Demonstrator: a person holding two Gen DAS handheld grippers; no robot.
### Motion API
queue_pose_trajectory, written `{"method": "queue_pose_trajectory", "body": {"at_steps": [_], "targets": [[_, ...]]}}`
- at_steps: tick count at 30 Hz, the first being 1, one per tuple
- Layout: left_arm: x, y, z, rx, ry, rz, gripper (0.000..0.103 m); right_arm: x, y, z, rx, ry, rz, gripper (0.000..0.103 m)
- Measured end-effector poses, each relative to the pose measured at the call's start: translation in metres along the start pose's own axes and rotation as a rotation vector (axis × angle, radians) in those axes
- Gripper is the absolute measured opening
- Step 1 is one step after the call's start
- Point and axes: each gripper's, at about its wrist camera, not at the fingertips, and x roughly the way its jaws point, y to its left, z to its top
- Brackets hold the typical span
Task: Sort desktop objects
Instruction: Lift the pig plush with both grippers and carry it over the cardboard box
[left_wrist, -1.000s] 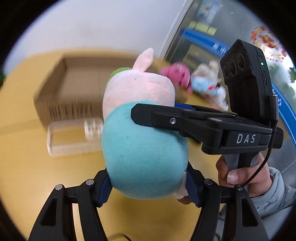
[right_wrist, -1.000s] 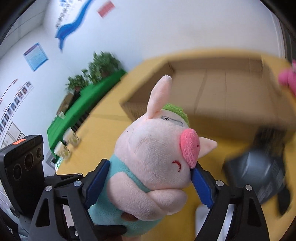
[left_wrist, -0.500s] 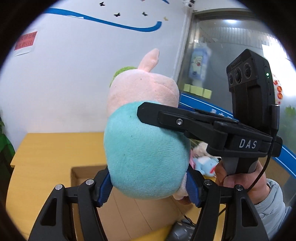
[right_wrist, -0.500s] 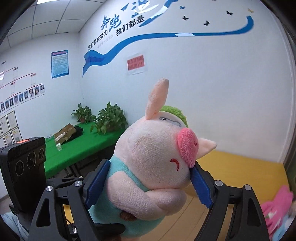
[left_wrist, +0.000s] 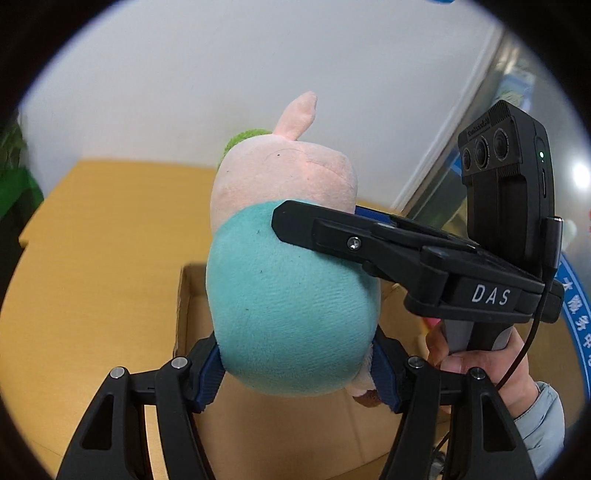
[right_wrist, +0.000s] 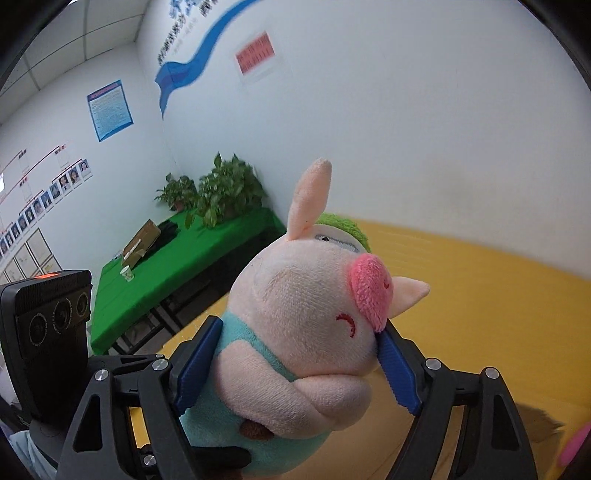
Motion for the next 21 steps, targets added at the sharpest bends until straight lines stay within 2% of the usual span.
{"method": "queue_pose_trajectory", "body": {"at_steps": [5, 10, 16, 21], "targets": [[0.067, 0.031, -0.019, -0.048, 0.124, 0.052, 0.067, 0.076, -0.057, -0.049, 0.113, 0.116, 0.051, 0.077], [0.106, 0.053, -0.029, -0.097, 0.202, 0.083, 0.067, 0.123, -0.093, -0.082, 0.187, 0.171, 0.058, 0.075], [0.127, 0.061, -0.039, -0.079, 0.261, 0.175, 0.071, 0.14, -0.106, -0.103, 0.197, 0.193, 0.061, 0.074], [0.126, 0.059, -0.045, -0.056, 0.282, 0.239, 0.075, 0.14, -0.104, -0.11, 0.193, 0.217, 0.055, 0.074]]}}
